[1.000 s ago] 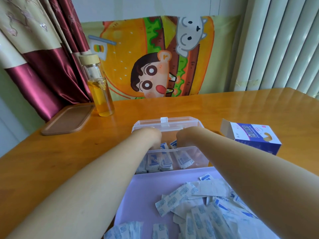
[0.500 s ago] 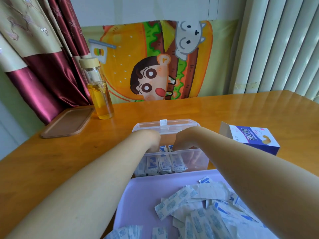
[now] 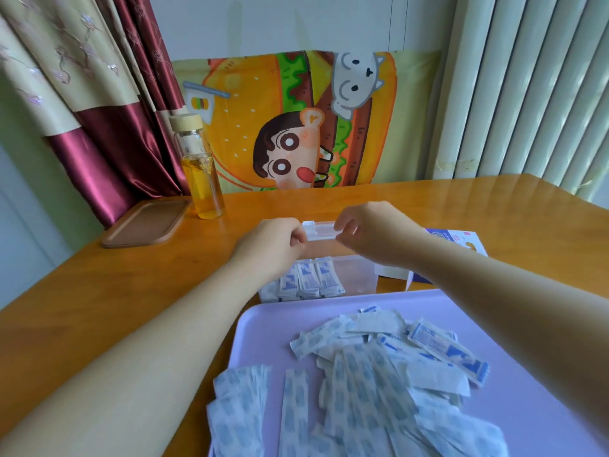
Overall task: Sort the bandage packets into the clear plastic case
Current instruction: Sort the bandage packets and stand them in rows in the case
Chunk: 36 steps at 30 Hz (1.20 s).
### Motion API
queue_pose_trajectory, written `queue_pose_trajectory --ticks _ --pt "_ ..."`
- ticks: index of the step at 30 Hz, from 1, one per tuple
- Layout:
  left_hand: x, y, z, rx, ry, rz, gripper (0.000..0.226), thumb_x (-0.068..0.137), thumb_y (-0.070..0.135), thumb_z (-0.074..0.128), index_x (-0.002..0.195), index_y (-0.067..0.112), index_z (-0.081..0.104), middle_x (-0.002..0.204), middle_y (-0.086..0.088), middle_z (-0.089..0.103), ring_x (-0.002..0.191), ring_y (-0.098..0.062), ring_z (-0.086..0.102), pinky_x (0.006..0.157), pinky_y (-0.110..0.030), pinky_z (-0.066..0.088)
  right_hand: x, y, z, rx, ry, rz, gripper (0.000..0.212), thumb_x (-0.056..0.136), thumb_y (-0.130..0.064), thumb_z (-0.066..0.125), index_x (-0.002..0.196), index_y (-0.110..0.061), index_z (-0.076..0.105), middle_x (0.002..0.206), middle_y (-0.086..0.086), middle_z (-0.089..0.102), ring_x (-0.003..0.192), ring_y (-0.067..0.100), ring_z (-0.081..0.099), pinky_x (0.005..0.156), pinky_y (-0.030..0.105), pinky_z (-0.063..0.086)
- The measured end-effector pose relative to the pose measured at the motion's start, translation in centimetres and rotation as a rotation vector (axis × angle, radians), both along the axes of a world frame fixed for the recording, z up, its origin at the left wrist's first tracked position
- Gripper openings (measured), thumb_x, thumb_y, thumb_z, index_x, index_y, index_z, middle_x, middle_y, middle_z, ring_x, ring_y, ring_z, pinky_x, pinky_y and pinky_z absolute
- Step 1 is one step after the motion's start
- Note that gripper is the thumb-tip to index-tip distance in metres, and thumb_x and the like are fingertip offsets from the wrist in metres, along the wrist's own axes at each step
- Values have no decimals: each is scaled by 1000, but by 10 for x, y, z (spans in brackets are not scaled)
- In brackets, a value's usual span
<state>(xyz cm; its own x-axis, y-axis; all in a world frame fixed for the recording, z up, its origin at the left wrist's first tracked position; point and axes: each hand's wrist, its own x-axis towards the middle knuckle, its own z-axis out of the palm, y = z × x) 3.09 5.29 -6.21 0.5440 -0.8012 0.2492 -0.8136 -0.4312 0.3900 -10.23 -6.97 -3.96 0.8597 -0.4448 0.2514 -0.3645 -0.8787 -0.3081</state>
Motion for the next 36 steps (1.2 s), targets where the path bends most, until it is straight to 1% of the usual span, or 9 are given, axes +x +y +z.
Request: queue_pose_trajectory --ticks 3,6,11,16,21,24,28,33,36 --pt "-25 26 -8 -97 33 -70 13 91 20 55 85 31 58 78 16 58 72 -4 53 67 -31 49 -39 9 -1 2 -42 43 16 89 -24 58 99 -21 70 89 -6 67 82 13 62 74 29 54" --pt "-50 47 -23 -51 109 -121 12 91 20 55 85 31 58 80 15 59 62 -1 49 60 -27 43 -77 9 -11 16 108 23 14 88 -24 60 96 -19 71 86 -5 66 77 10 58 60 10 42" --pt "-77 68 -41 28 135 -132 6 91 22 58 90 27 60 80 15 59 75 -8 58 76 -34 51 -123 2 -41 15 523 -116 42 83 -43 64 117 -19 60 90 -10 52 87 14 49 75 25 41" --pt "-81 94 -40 -5 122 -56 9 91 21 58 88 29 60 84 13 60 76 -7 57 73 -37 51 -133 13 -51 -8 300 -160 40 83 -40 65 118 -20 59 98 -7 59 87 13 53 76 29 51" --pt "-70 130 -35 63 91 149 4 89 25 59 85 24 58 81 10 58 75 -12 56 68 -36 53 -115 70 -30 12 178 65 28 86 -38 63 111 -25 63 99 -9 68 80 10 57 73 26 50" --pt "-67 150 -33 295 14 248 25 88 38 58 75 17 55 72 1 59 69 -22 55 62 -34 46 -100 100 -27 96 231 214 30 86 -35 64 113 -21 64 103 -5 68 81 10 56 75 23 45" --pt "-67 164 -41 531 129 283 44 83 57 58 66 18 46 57 1 36 53 -17 34 49 -29 23 -65 121 -41 270 287 256 44 86 -35 64 126 -18 56 117 -3 65 101 16 59 79 24 41" --pt "-74 169 -49 509 214 258 43 81 58 59 70 17 51 61 3 42 53 -15 37 50 -28 25 -29 131 -54 194 490 239 49 90 -29 59 135 -12 48 126 3 60 118 20 52 94 27 39" --pt "-78 166 -47 471 212 236 34 85 51 60 92 18 59 70 6 49 56 -12 42 49 -25 30 -24 130 -51 57 615 206 44 88 -31 62 126 -9 57 122 4 61 115 21 53 90 27 39"
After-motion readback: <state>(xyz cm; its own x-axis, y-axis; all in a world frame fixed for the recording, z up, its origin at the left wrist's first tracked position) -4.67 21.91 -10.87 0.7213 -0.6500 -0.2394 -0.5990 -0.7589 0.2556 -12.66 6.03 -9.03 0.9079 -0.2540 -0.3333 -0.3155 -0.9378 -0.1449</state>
